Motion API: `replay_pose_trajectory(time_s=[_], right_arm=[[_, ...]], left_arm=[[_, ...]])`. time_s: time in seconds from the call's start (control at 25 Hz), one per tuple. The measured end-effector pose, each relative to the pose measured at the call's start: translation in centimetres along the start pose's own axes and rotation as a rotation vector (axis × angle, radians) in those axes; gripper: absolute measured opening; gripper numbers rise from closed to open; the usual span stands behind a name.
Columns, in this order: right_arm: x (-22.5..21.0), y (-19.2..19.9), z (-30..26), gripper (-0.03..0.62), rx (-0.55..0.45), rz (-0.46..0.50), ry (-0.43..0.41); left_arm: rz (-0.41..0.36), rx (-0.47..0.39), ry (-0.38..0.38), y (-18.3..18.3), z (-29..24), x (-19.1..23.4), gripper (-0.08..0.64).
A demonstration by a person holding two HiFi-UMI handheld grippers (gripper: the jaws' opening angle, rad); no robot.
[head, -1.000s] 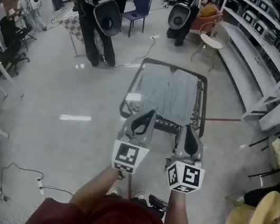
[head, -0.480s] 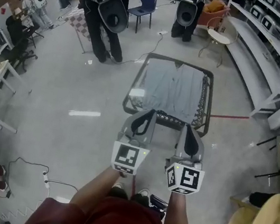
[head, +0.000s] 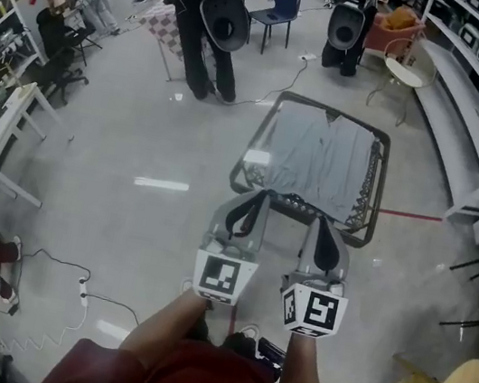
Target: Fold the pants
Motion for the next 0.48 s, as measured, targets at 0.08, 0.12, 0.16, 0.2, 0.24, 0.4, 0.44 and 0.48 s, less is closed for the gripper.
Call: replay_pose_trajectory(time_s=[0.08,0.12,0.16,0.2,0.24,0.4,0.44,0.48], right_arm=[[0.6,0.6,-1.3,0.002,0.004,0.008,-0.015],[1.1,0.9,-2.2,0.002,0.006,0.01,-0.025],[1.6,1.2,-3.1,0.002,0.008,0.013,-0.034],[2.4,1.4,-4.0,0.002,0.01,0.017,-0.041],[3.2,1.6,-4.9,0.002,0.012,0.023,-0.047],[7.3,2.5,-9.4,0.003,0.013,0.038,-0.08],[8.4,2.9,-10.6,0.002,0.016,0.038,-0.091],[9.5,3.4,-11.9,0.002,0.023,0.038,-0.101]], left_arm=[[-0.001,-0.005,-0.021,0.7,-0.2,1.2,0.006],[-0.002,-0.01,-0.033,1.0,-0.4,2.0,0.006],[-0.003,-0.016,-0.043,1.3,-0.5,3.0,0.006],[-0.003,-0.023,-0.05,1.5,-0.6,4.1,0.006],[-0.005,-0.027,-0.054,1.7,-0.7,5.3,0.006],[0.007,-0.019,-0.093,3.6,-0.9,11.2,0.006],[0.009,-0.014,-0.107,4.2,-0.9,12.8,0.006],[0.011,-0.01,-0.12,4.7,-0.9,14.4,0.006]])
Point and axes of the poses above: the fingertips, and each gripper's own axes: z backward along the fingers, x to its left, y out of its underside, the point moved 6 cm from there along z, backward along the fingers, and after that the axes turned 9 degrees about -z, right-handed, at the moved point
